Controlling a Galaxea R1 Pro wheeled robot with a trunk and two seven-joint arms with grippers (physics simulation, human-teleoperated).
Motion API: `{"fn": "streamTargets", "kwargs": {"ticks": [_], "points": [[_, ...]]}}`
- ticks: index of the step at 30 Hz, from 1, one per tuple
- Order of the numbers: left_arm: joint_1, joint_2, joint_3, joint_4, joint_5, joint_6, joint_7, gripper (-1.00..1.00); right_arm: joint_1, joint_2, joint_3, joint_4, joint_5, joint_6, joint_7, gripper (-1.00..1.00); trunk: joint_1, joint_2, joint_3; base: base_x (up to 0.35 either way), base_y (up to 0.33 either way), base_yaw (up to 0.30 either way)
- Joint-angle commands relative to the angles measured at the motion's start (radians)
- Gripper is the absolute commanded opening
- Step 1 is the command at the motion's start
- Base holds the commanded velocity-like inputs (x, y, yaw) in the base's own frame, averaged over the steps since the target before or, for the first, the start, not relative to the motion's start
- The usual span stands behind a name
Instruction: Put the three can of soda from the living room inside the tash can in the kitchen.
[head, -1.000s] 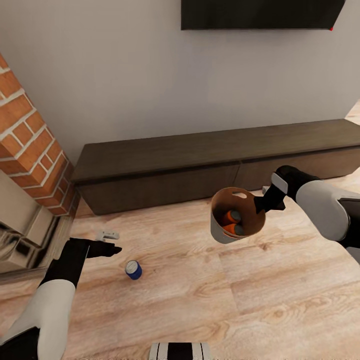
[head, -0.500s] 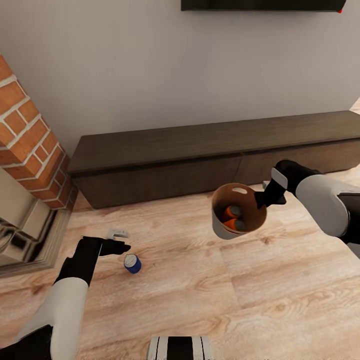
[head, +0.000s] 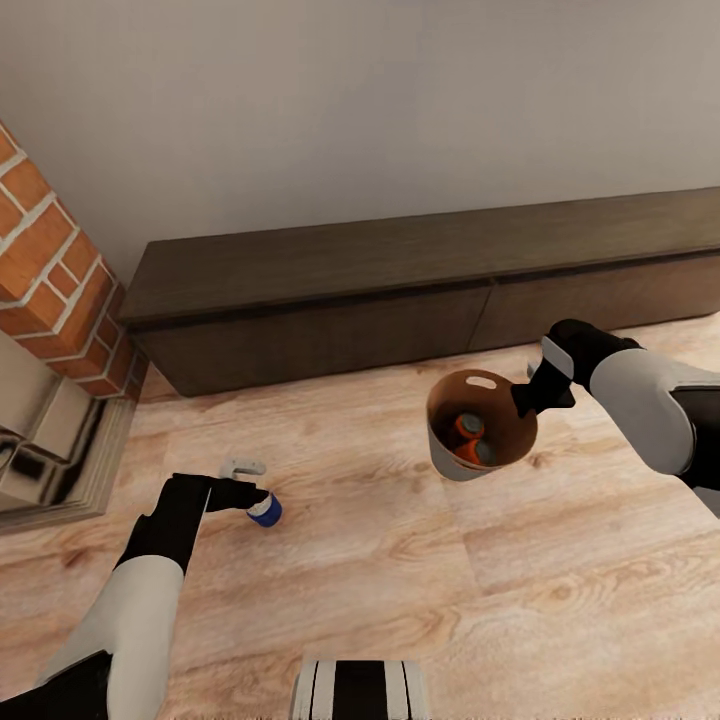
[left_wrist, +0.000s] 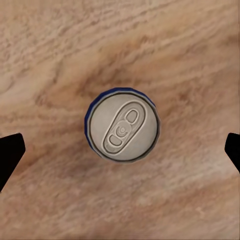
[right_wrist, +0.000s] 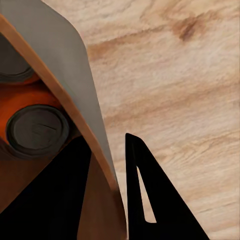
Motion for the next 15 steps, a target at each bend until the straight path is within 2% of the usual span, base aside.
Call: {"fn": "streamTargets", "kwargs": {"ticks": [1, 5, 10, 15], "points": [[0.001, 0.001, 0.0, -0.001, 0.0, -0.001, 0.0, 1.0, -0.001, 0.0, -0.006, 0.0, -0.007, 0.0, -0.001, -1.0, 0.0, 0.0, -0.005, 0.0, 0.0, 0.0], [0.002, 0.001, 0.0, -0.001, 0.0, -0.001, 0.0, 1.0, -0.001, 0.0, -0.005, 0.0, -0.007, 0.0, 0.0, -1.0, 0.002, -0.001, -0.027, 0.0, 0.0, 0.0], [0.005, 0.002, 0.0, -0.016, 0.001, -0.002, 0.0, 1.0, -0.001, 0.0, -0.002, 0.001, -0.007, 0.0, 0.0, -1.0, 0.002, -0.001, -0.034, 0.008, 0.0, 0.0], [0.005, 0.0, 0.0, -0.018, 0.0, -0.002, -0.003, 1.0, -0.001, 0.0, -0.001, 0.001, -0.007, 0.0, -0.001, -1.0, 0.002, -0.001, -0.042, 0.145, -0.02, 0.0]]}}
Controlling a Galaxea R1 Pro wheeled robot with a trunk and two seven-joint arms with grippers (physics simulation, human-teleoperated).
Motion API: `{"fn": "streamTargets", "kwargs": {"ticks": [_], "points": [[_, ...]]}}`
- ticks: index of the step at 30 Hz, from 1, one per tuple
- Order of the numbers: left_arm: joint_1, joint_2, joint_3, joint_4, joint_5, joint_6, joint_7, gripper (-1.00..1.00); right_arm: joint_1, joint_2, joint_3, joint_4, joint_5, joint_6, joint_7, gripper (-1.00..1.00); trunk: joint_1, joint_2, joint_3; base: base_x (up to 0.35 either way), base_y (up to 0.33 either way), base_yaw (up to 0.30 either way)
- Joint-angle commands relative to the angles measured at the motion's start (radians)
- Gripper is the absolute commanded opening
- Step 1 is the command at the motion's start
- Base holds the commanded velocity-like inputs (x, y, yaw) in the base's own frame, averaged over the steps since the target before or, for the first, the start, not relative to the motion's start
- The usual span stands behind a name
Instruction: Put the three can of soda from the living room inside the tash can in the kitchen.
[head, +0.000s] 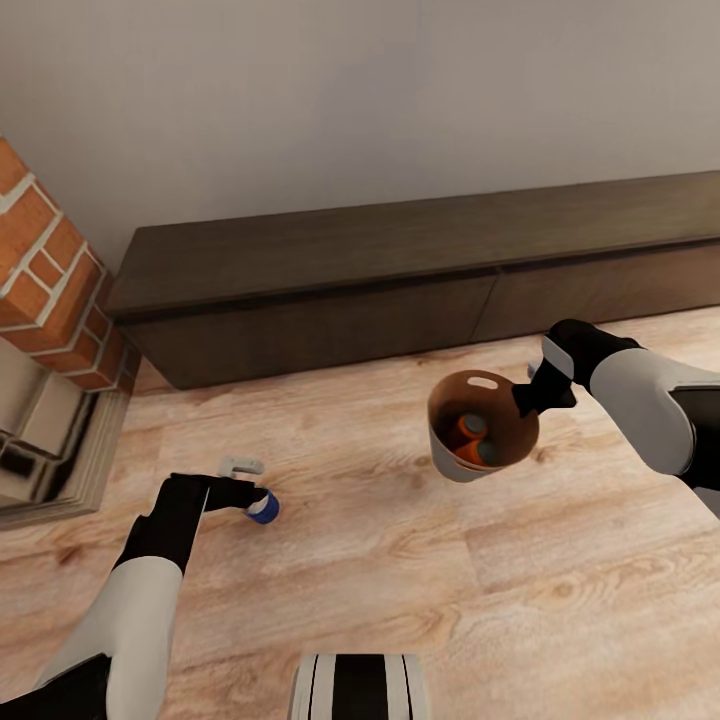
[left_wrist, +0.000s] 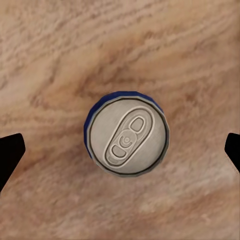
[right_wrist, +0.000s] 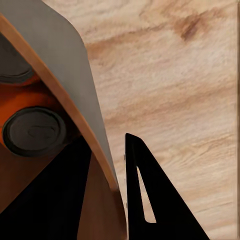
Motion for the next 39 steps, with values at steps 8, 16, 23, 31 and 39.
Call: {"fn": "streamTargets", "kwargs": {"ticks": [8, 16, 23, 31, 39], "points": [[0.0, 0.0, 0.0, 0.0, 0.001, 0.0, 0.002, 1.0, 0.0, 0.004, 0.027, 0.0, -0.011, 0.001, 0.001, -1.0, 0.0, 0.0, -0.01, 0.027, -0.004, 0.0], [0.0, 0.001, 0.0, 0.0, 0.0, 0.0, 0.002, 1.0, -0.023, 0.011, 0.035, 0.002, -0.011, 0.001, 0.001, -1.0, 0.0, 0.0, -0.01, 0.001, 0.0, 0.0], [0.0, -0.001, 0.0, 0.0, 0.0, 0.001, 0.002, 1.0, -0.079, 0.032, 0.116, 0.005, -0.011, 0.001, 0.001, -1.0, 0.001, -0.001, -0.022, 0.0, 0.0, 0.0], [0.0, -0.002, 0.0, 0.001, 0.0, 0.006, 0.003, 1.0, -0.086, 0.038, 0.134, 0.005, -0.011, 0.001, 0.002, -1.0, 0.004, -0.002, -0.049, 0.0, 0.0, 0.0], [-0.001, -0.001, 0.0, 0.003, 0.0, 0.007, 0.001, 1.0, -0.086, 0.039, 0.138, 0.005, -0.01, 0.001, 0.001, -1.0, 0.004, -0.002, -0.049, 0.082, 0.0, 0.0]]}}
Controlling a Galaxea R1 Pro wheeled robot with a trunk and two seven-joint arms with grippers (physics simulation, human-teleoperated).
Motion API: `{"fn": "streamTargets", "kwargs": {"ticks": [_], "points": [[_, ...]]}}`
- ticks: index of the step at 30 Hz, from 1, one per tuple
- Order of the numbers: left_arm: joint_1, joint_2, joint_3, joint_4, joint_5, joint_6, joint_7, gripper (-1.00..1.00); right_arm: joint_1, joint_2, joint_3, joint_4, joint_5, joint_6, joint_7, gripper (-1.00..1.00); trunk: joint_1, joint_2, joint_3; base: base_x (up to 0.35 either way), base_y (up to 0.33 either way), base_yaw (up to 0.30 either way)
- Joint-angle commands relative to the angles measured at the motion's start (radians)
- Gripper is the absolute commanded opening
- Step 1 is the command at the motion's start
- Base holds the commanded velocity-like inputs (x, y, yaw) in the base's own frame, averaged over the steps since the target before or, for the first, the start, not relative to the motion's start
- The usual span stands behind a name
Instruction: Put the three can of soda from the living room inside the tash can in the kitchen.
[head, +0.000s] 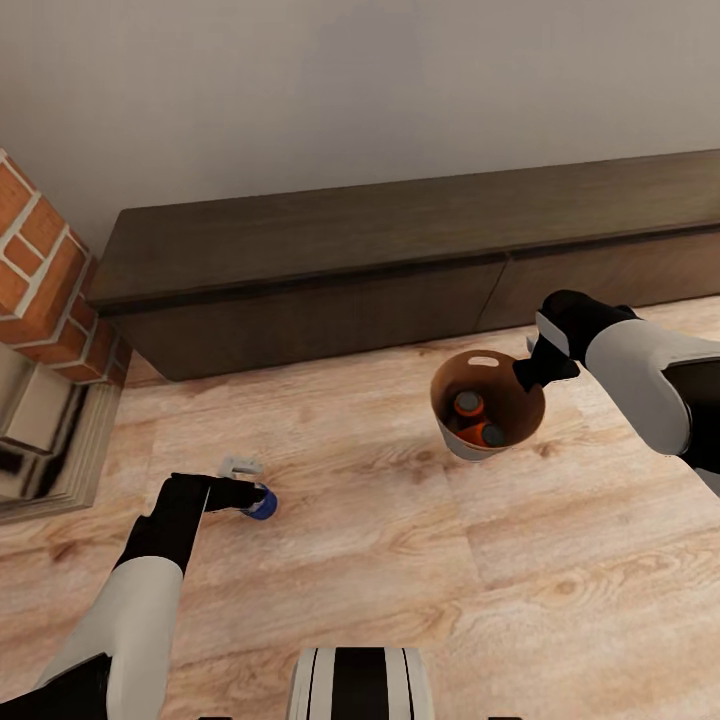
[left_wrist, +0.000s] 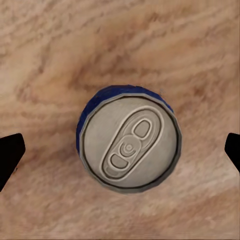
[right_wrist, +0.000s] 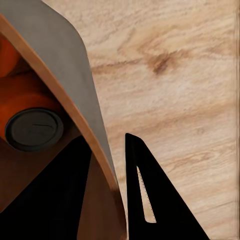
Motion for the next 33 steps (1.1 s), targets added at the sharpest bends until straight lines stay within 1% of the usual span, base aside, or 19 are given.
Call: {"fn": "streamTargets", "kwargs": {"ticks": [1, 5, 13, 19, 26, 29, 33], "points": [[0.0, 0.0, 0.0, -0.001, 0.0, 0.001, 0.0, 1.0, 0.0, 0.0, -0.01, 0.0, -0.01, 0.0, 0.0, -1.0, 0.0, 0.0, 0.0, 0.266, 0.0, 0.0], [0.0, -0.001, 0.0, -0.003, 0.0, 0.001, 0.0, 1.0, 0.0, 0.0, -0.009, 0.0, -0.009, 0.0, 0.0, -1.0, 0.0, 0.0, 0.0, 0.148, 0.0, 0.0], [0.001, -0.002, 0.0, -0.003, 0.0, 0.001, 0.0, 1.0, 0.0, -0.001, -0.006, 0.0, -0.009, 0.0, 0.0, -1.0, 0.0, 0.0, 0.0, 0.023, 0.0, 0.0], [0.0, -0.002, 0.0, -0.002, 0.0, 0.001, 0.0, 1.0, 0.0, -0.001, 0.009, 0.0, -0.01, 0.0, 0.0, -1.0, 0.003, -0.001, -0.023, 0.001, 0.0, 0.0], [0.0, -0.003, 0.0, -0.003, 0.0, 0.001, 0.0, 1.0, 0.0, 0.0, 0.013, 0.0, -0.009, 0.0, 0.0, -1.0, 0.003, -0.001, -0.023, 0.0, 0.0, 0.0], [0.0, -0.003, 0.0, -0.003, 0.0, 0.002, 0.0, 1.0, 0.0, 0.0, 0.013, 0.0, -0.009, 0.0, 0.0, -1.0, 0.004, -0.002, -0.035, 0.0, 0.0, 0.0], [-0.001, -0.003, 0.0, 0.004, 0.0, 0.002, 0.0, 1.0, 0.0, 0.01, 0.014, 0.0, -0.01, 0.0, 0.0, -1.0, 0.006, -0.003, -0.05, 0.0, 0.0, 0.0]]}}
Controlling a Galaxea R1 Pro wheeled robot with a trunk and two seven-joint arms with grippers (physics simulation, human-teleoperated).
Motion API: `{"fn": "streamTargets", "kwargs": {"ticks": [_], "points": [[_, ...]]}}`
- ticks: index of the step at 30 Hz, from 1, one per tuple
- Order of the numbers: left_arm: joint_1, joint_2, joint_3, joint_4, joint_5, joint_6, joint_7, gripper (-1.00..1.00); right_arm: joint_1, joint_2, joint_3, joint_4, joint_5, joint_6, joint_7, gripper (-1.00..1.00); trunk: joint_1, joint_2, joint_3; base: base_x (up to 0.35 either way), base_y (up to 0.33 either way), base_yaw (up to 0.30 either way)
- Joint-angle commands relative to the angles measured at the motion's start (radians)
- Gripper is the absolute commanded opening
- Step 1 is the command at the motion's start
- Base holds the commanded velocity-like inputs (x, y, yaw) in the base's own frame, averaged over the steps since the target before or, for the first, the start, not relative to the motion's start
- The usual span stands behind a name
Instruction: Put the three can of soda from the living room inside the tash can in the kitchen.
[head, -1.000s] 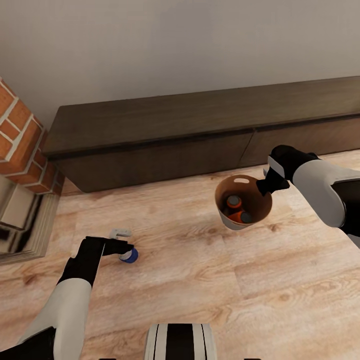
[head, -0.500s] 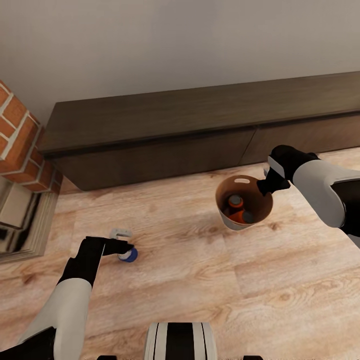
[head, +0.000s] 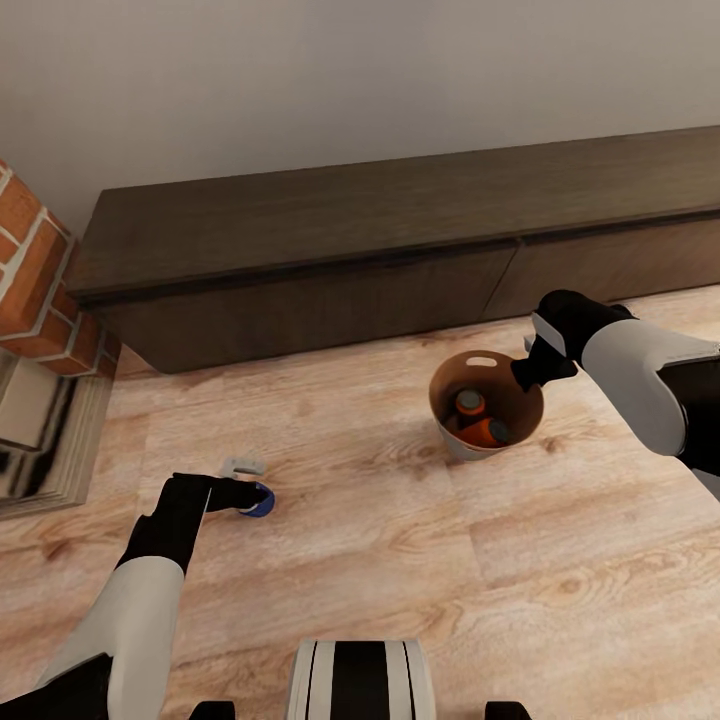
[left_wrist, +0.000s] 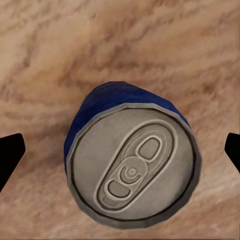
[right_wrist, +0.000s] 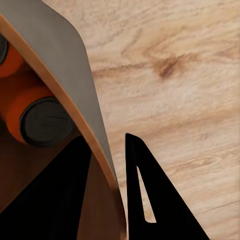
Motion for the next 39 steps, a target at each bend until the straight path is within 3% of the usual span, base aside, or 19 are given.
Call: {"fn": "streamTargets", "kwargs": {"ticks": [1, 9, 13, 17, 26, 32, 38, 39], "points": [[0.0, 0.0, 0.0, 0.001, 0.0, 0.0, 0.0, 1.0, -0.001, 0.002, -0.006, 0.0, -0.007, 0.0, 0.0, -1.0, 0.0, 0.0, 0.0, 0.0, 0.0, 0.0], [0.0, 0.0, 0.0, -0.004, 0.001, 0.0, 0.0, 1.0, -0.001, 0.013, -0.005, 0.0, -0.006, 0.0, 0.0, -1.0, 0.0, 0.0, 0.0, 0.0, 0.0, 0.0], [0.0, 0.0, 0.0, -0.003, 0.0, 0.0, 0.0, 1.0, -0.001, 0.015, 0.029, 0.0, -0.006, 0.0, 0.0, -1.0, 0.001, -0.001, -0.012, 0.0, 0.0, 0.0], [0.0, 0.0, 0.0, -0.004, 0.0, 0.0, 0.0, 1.0, -0.001, 0.015, 0.038, 0.0, -0.006, 0.0, 0.0, -1.0, 0.001, -0.001, -0.012, 0.0, 0.0, 0.0], [0.0, 0.0, 0.0, -0.004, 0.001, 0.001, 0.0, 1.0, -0.001, 0.015, 0.043, 0.0, -0.006, 0.0, 0.001, -1.0, 0.001, -0.001, -0.012, 0.0, 0.0, 0.0], [-0.002, -0.001, 0.0, 0.006, -0.001, 0.001, 0.0, 1.0, -0.001, 0.015, 0.043, 0.0, -0.006, 0.0, 0.0, -1.0, 0.004, -0.002, -0.035, 0.0, 0.0, 0.0], [-0.003, -0.001, 0.0, 0.006, 0.0, 0.002, 0.0, 1.0, -0.001, 0.016, 0.043, 0.0, -0.006, 0.0, 0.0, -1.0, 0.004, -0.002, -0.035, 0.0, 0.0, 0.0], [-0.002, -0.001, 0.0, 0.004, 0.0, 0.002, 0.0, -1.0, -0.001, 0.016, 0.043, 0.0, -0.006, 0.0, 0.0, -1.0, 0.004, -0.002, -0.035, 0.0, 0.0, 0.0]]}}
